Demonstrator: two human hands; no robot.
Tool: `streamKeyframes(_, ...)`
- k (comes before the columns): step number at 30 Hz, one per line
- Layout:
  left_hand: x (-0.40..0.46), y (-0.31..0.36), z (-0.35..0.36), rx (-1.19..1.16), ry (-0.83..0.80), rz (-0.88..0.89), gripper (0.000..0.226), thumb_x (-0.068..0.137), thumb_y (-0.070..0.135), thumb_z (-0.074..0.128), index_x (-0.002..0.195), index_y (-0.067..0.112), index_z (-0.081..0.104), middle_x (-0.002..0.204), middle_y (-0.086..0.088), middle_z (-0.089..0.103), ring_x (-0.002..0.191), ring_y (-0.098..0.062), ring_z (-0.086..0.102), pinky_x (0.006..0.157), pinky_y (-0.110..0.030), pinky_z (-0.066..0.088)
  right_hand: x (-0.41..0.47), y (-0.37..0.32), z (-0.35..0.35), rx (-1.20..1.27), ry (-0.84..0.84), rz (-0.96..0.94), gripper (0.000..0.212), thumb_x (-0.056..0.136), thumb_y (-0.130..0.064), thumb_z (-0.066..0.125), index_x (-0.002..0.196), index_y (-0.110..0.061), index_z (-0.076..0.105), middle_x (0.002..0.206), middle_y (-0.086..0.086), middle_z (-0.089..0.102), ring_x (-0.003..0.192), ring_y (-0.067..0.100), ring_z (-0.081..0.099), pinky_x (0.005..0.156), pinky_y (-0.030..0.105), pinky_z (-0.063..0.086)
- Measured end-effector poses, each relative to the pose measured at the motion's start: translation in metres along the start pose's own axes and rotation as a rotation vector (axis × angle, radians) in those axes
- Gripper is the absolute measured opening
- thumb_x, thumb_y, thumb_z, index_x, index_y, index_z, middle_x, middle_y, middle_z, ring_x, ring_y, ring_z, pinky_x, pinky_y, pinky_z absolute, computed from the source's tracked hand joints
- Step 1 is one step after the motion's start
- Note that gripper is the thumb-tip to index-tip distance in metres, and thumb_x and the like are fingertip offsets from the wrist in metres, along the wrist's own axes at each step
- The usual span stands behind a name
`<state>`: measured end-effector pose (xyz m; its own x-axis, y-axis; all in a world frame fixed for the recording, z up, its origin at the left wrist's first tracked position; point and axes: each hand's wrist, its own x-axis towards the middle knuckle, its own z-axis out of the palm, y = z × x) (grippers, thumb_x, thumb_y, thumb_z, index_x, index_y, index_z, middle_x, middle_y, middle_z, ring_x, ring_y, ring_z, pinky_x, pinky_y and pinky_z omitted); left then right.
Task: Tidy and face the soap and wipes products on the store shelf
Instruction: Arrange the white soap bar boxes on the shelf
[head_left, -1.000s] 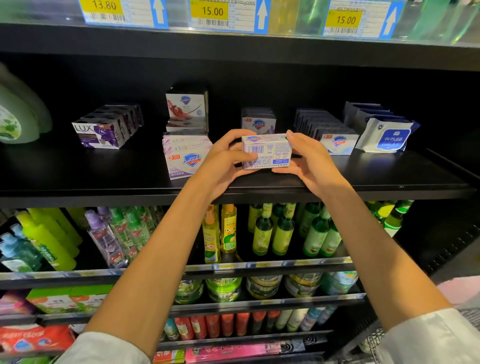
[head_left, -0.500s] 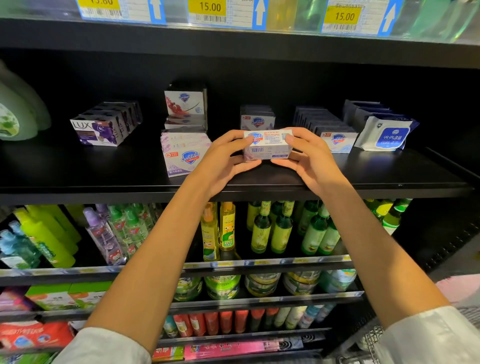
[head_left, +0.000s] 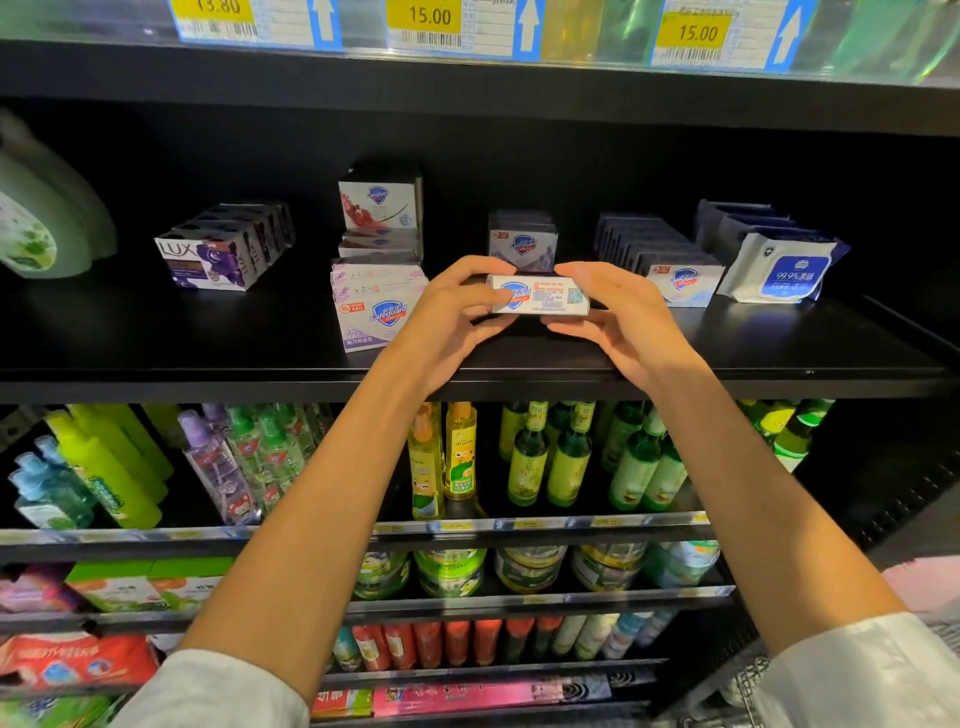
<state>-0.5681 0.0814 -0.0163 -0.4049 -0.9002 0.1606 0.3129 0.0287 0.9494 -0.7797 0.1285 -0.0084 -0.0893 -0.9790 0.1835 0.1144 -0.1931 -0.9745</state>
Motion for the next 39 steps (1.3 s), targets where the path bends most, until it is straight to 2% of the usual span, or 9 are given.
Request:
streamKeyframes(4, 0.000, 0.002, 0.001, 0.003, 0.007, -0.014, 0.038, 0.096, 0.000, 0.064, 0.133, 0.007, 0.062, 0.134, -0.019, 0.064, 0.124, -0.029, 0.066, 0.100, -0.040, 0.058, 0.002, 0.002, -0.002, -0.018, -0.002, -0.025, 0.028, 0.103, -0.018, 0.064, 0.130, -0.009, 0.068, 0.121, 0.006, 0.076, 0.118, 0.022, 0.071, 0.098, 0.042, 0.060)
streamKeyframes(7, 0.001, 0.003, 0.004, -0.046, 0.032, -0.044, 0.042, 0.099, 0.008, 0.065, 0.140, 0.014, 0.058, 0.134, -0.014, 0.067, 0.124, -0.027, 0.066, 0.103, -0.043, 0.057, 0.003, 0.004, -0.005, -0.057, 0.007, -0.034, 0.032, 0.103, -0.018, 0.065, 0.134, -0.011, 0.067, 0.126, 0.005, 0.075, 0.121, 0.021, 0.070, 0.101, 0.040, 0.059)
streamKeyframes(10, 0.001, 0.003, 0.006, -0.115, 0.063, -0.075, 0.036, 0.101, 0.015, 0.065, 0.136, 0.014, 0.058, 0.131, -0.013, 0.069, 0.124, -0.029, 0.066, 0.103, -0.047, 0.058, 0.003, 0.005, -0.006, -0.060, 0.014, -0.053, 0.034, 0.102, -0.017, 0.067, 0.135, -0.014, 0.067, 0.128, 0.005, 0.074, 0.122, 0.020, 0.069, 0.102, 0.040, 0.058)
streamKeyframes(16, 0.003, 0.000, 0.003, 0.004, 0.040, -0.065, 0.042, 0.098, 0.005, 0.067, 0.139, 0.006, 0.057, 0.133, -0.014, 0.069, 0.118, -0.030, 0.071, 0.100, -0.047, 0.059, 0.001, 0.002, -0.006, -0.053, -0.046, -0.059, 0.039, 0.100, -0.009, 0.068, 0.138, -0.014, 0.063, 0.135, 0.008, 0.069, 0.125, 0.024, 0.067, 0.103, 0.049, 0.057)
streamKeyframes(19, 0.001, 0.001, 0.003, 0.008, 0.038, -0.044, 0.044, 0.096, 0.001, 0.069, 0.138, 0.008, 0.057, 0.131, -0.014, 0.070, 0.117, -0.030, 0.071, 0.101, -0.048, 0.059, 0.000, 0.002, -0.005, -0.019, -0.046, -0.054, 0.041, 0.101, -0.010, 0.066, 0.141, -0.018, 0.061, 0.134, 0.008, 0.069, 0.125, 0.027, 0.068, 0.097, 0.050, 0.060)
streamKeyframes(23, -0.001, 0.000, 0.003, 0.033, 0.012, -0.008, 0.051, 0.094, -0.003, 0.069, 0.141, 0.012, 0.054, 0.132, -0.015, 0.069, 0.122, -0.030, 0.069, 0.100, -0.047, 0.059, 0.000, 0.003, -0.006, -0.043, -0.023, -0.072, 0.042, 0.099, -0.007, 0.068, 0.139, -0.017, 0.062, 0.133, 0.010, 0.069, 0.126, 0.027, 0.067, 0.099, 0.055, 0.058)
streamKeyframes(29, 0.001, 0.000, 0.008, 0.127, 0.061, 0.011, 0.048, 0.096, 0.008, 0.073, 0.139, 0.016, 0.054, 0.126, -0.013, 0.071, 0.117, -0.027, 0.071, 0.094, -0.046, 0.062, -0.002, 0.004, -0.005, -0.078, -0.004, -0.126, 0.045, 0.096, 0.000, 0.070, 0.138, -0.017, 0.063, 0.135, 0.004, 0.065, 0.128, 0.023, 0.065, 0.096, 0.053, 0.060)
streamKeyframes(34, 0.001, -0.002, 0.007, 0.197, 0.120, 0.049, 0.043, 0.095, 0.004, 0.073, 0.134, 0.015, 0.059, 0.126, -0.009, 0.071, 0.119, -0.026, 0.070, 0.091, -0.045, 0.063, -0.003, 0.003, -0.001, -0.124, 0.011, -0.142, 0.049, 0.095, -0.004, 0.073, 0.139, -0.021, 0.059, 0.134, 0.002, 0.067, 0.125, 0.022, 0.067, 0.094, 0.051, 0.061)
streamKeyframes(39, 0.001, -0.004, 0.004, 0.243, 0.166, 0.138, 0.040, 0.095, 0.005, 0.073, 0.131, 0.018, 0.061, 0.125, -0.003, 0.071, 0.122, -0.021, 0.067, 0.091, -0.043, 0.063, -0.004, 0.009, -0.012, -0.336, 0.077, -0.142, 0.047, 0.093, -0.015, 0.079, 0.135, -0.028, 0.060, 0.130, -0.001, 0.069, 0.119, 0.014, 0.069, 0.101, 0.047, 0.059)
